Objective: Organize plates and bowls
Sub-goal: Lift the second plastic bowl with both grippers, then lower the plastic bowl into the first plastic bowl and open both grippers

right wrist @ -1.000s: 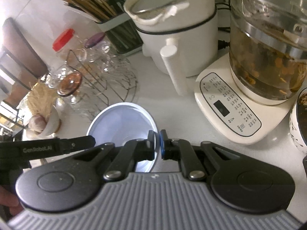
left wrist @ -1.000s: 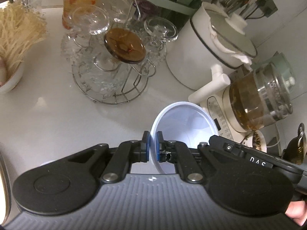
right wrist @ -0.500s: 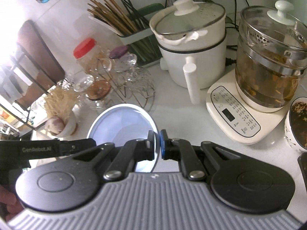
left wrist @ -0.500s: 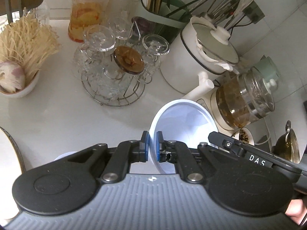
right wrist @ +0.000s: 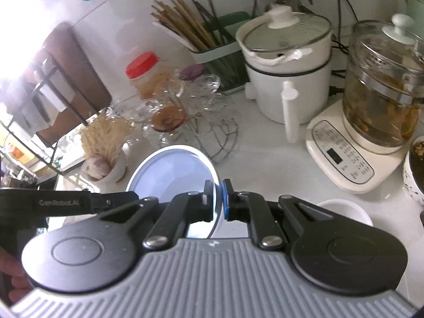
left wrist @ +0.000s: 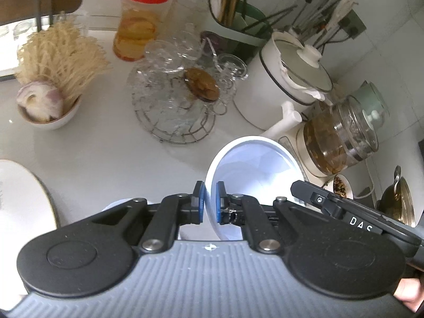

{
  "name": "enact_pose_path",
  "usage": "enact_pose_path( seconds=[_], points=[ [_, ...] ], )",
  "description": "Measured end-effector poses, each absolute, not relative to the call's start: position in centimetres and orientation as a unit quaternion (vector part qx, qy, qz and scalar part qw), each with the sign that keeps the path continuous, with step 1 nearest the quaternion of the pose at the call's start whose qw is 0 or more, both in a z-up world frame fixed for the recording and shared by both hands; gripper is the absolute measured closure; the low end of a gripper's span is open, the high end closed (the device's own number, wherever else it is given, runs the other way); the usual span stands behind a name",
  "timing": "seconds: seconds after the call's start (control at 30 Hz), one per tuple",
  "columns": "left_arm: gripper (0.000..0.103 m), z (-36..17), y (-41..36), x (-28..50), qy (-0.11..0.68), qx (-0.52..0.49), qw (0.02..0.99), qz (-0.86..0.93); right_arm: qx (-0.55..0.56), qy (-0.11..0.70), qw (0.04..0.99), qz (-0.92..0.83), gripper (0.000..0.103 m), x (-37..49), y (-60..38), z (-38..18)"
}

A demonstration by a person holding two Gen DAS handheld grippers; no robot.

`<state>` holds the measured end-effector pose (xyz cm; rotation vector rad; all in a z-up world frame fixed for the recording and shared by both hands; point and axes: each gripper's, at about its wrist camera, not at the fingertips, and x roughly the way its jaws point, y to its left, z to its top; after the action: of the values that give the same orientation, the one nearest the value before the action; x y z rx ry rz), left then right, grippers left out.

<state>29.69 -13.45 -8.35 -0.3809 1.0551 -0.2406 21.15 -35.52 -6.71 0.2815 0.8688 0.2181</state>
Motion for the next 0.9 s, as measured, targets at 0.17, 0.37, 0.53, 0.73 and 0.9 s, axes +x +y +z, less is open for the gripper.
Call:
enact_pose_path(
  seconds=[0.17,0.37,0.53,0.73,0.9],
  points=[
    [0.095,-7.9,-11.9,28.6,0.49,-0.192,0.845,-0.095,0.124,0.416,0.892,0.122,0.093,21.0,-33.8,-6.4],
    [0.095,-7.7,-9.8,27.2,0.483,-0.21,0.847,-0.077,0.113,0.421,0.889,0.138,0.093,20.8,-32.1,-6.3],
    [0.095,-8.0,-8.1,26.1,0.484,-0.226,0.844,-0.059,0.102,0.429,0.885,0.153,0.093,20.5,-30.5,-6.5],
    [0.095,-8.7,-6.6,25.1,0.487,-0.24,0.839,-0.041,0.092,0.443,0.877,0.164,0.093,20.3,-29.1,-7.1],
    [0.095,-9.7,-5.7,24.7,0.496,-0.247,0.832,-0.028,0.088,0.46,0.867,0.168,0.092,20.3,-28.2,-8.1]
  ],
)
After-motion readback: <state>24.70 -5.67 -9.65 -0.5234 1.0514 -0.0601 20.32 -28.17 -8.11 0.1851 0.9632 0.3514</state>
